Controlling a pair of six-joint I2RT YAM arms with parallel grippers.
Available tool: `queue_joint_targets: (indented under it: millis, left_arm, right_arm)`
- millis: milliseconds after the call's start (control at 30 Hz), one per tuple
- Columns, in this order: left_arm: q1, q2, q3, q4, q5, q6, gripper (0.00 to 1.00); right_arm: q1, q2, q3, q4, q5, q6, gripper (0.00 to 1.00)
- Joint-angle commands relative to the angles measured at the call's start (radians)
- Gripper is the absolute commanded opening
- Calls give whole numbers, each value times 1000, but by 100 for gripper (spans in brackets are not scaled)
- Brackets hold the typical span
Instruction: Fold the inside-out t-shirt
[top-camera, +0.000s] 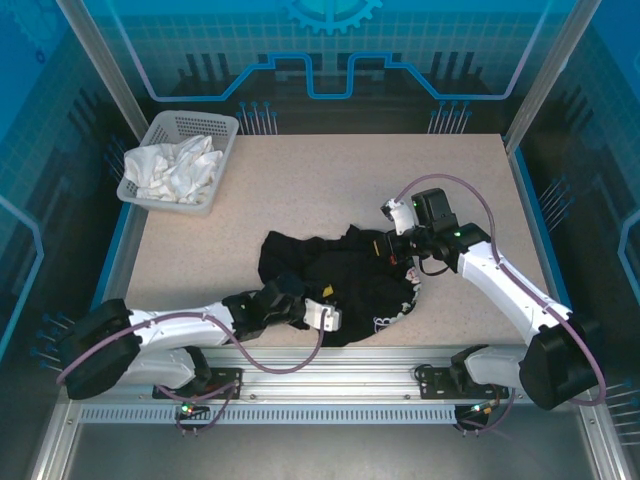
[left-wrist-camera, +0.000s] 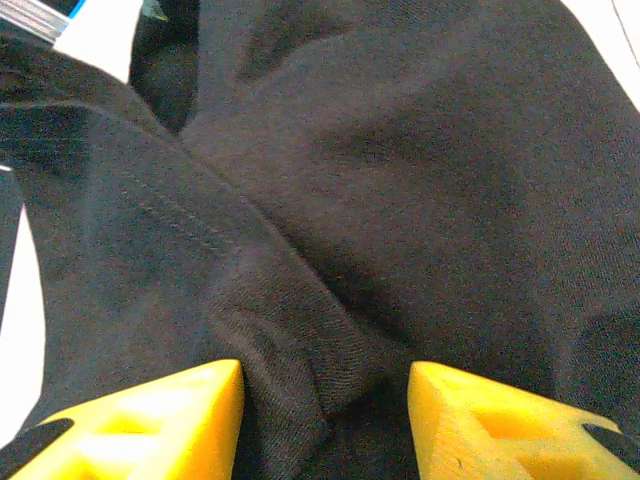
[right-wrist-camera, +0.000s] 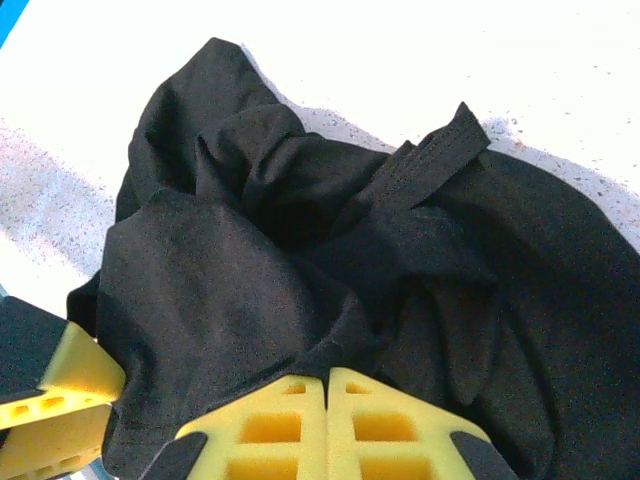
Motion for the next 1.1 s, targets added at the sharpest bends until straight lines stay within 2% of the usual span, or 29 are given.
queue_joint_targets:
  millis: [0, 100, 300, 500, 633, 733, 900, 1067]
  left_arm:
    - [-12, 26, -14, 36, -11, 53, 48]
    - [-16, 47, -13, 66, -25, 64, 46]
    - [-30, 95, -12, 151, -71, 74, 36]
    - [-31, 52, -28, 176, -50, 11, 19]
    - [-20, -15, -47, 185, -6, -111, 12]
    - [2, -82, -44, 164, 30, -244, 0]
    - [65, -224, -14, 75, 82, -479, 0]
    - [125, -359, 34, -13, 165, -655, 0]
  right_arm:
    - [-14, -7, -9, 7, -31, 12, 0]
    - [-14, -7, -7, 6, -32, 16, 0]
    - [-15, -5, -9, 9, -37, 20, 0]
    - [-16, -8, -7, 6, -29, 18, 0]
    - [-19, -8, 3, 7, -27, 17, 0]
    - [-20, -10, 20, 3, -26, 17, 0]
    - [-26, -27, 70, -30, -25, 11, 0]
    - [-41, -40, 153, -88, -14, -3, 0]
